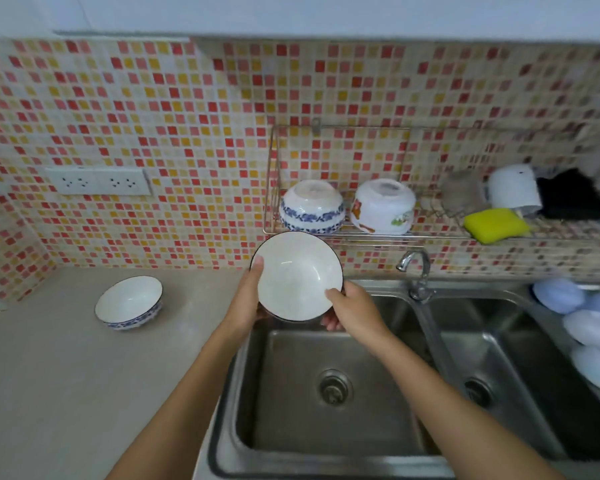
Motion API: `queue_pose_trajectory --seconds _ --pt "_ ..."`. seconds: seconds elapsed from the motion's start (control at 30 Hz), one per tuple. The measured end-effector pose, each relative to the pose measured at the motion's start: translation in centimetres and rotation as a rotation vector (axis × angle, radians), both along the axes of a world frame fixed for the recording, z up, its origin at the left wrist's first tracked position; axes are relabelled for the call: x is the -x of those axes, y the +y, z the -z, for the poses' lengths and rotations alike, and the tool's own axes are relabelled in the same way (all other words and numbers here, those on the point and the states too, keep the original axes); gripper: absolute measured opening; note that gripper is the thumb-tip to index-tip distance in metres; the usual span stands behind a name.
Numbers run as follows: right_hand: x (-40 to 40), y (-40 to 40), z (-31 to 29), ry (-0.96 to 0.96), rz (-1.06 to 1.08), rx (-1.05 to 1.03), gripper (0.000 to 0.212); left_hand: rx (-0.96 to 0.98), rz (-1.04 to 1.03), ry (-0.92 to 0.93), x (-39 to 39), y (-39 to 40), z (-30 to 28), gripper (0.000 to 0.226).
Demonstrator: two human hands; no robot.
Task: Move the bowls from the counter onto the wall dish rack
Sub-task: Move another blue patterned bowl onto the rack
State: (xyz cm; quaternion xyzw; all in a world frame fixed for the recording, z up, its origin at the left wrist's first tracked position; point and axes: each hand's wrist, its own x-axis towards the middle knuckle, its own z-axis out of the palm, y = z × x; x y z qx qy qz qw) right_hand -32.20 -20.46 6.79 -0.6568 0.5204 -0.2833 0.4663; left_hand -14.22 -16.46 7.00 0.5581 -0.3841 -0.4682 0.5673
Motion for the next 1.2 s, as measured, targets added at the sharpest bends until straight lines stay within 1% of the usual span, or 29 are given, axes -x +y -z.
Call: queue_pose_trajectory --seconds 0.07,0.1,0.17,0.2,0.27,0.3,0.33,0.4,0.47,0.53,0.6,0.7,0.8,0.9,0.97,1.07,1.13,1.2 --pt "2.0 -0.9 -1.3 -0.013 -0.018 0.064 0.02 0.031 -0.036 -0.002 1.8 -0.8 -1.2 0.05" --pt "2.9 -1.6 -1.8 -0.01 -0.021 0.112 0.028 0.044 -0.053 0.004 2.6 -1.1 -1.8 0.054" --pt "4.6 -3.2 -2.4 0.011 0.016 0.273 0.042 0.061 -0.063 0.01 3.9 -1.9 -2.9 0.062" --pt "5.5 -4.0 -2.6 0.029 0.056 0.392 0.044 0.07 -0.072 0.007 4.5 -2.4 -3.5 0.065" --pt "7.3 -5.7 -2.8 0.07 0.146 0.613 0.035 0.094 -0.112 -0.024 5.5 -3.5 -4.7 0.063" --pt "8.1 -6.5 -2.7 0.108 0.182 0.697 0.028 0.108 -0.13 -0.034 5.9 -4.2 -5.1 0.06" --pt "8.9 -7.4 -2.5 0.171 0.208 0.756 0.026 0.13 -0.151 -0.036 6.2 -5.0 -5.6 0.058" --pt "10.4 -9.4 -2.0 0.329 0.237 0.836 0.037 0.156 -0.18 -0.063 6.8 -6.3 -6.9 0.056" --pt "11.9 -11.3 -1.2 0.473 0.253 0.872 0.044 0.18 -0.184 -0.113 7.2 -7.9 -8.3 0.061" --pt "12.8 -12.5 -0.3 0.576 0.282 0.858 0.051 0.21 -0.185 -0.176 7.4 -9.6 -9.7 0.066" --pt "13.3 -13.1 0.7 0.654 0.299 0.877 0.057 0.247 -0.174 -0.234 7.8 -11.4 -10.8 0.063" --pt "13.0 -13.1 1.6 0.681 0.319 0.912 0.054 0.327 -0.165 -0.4 8.8 -13.8 -12.3 0.065" --pt "13.0 -13.2 1.9 0.673 0.344 0.931 0.05 0.393 -0.178 -0.632 10.0 -16.0 -13.0 0.067" --pt "13.2 -13.4 2.1 0.672 0.332 0.919 0.05 0.507 -0.174 -0.834 11.0 -17.7 -12.9 0.071" --pt "13.1 -13.5 2.3 0.673 0.333 0.912 0.05 0.577 -0.131 -1.013 11.2 -18.9 -12.2 0.079" --pt "12.9 -13.6 2.4 0.653 0.349 0.908 0.049 0.689 -0.051 -1.369 11.4 -20.5 -11.1 0.087" --pt "12.8 -13.6 2.5 0.648 0.356 0.913 0.049 0.76 -0.012 -1.513 11.6 -21.3 -10.4 0.088" --pt "12.8 -13.8 2.6 0.637 0.364 0.915 0.049 0.757 0.049 -1.598 11.7 -21.9 -9.6 0.087"
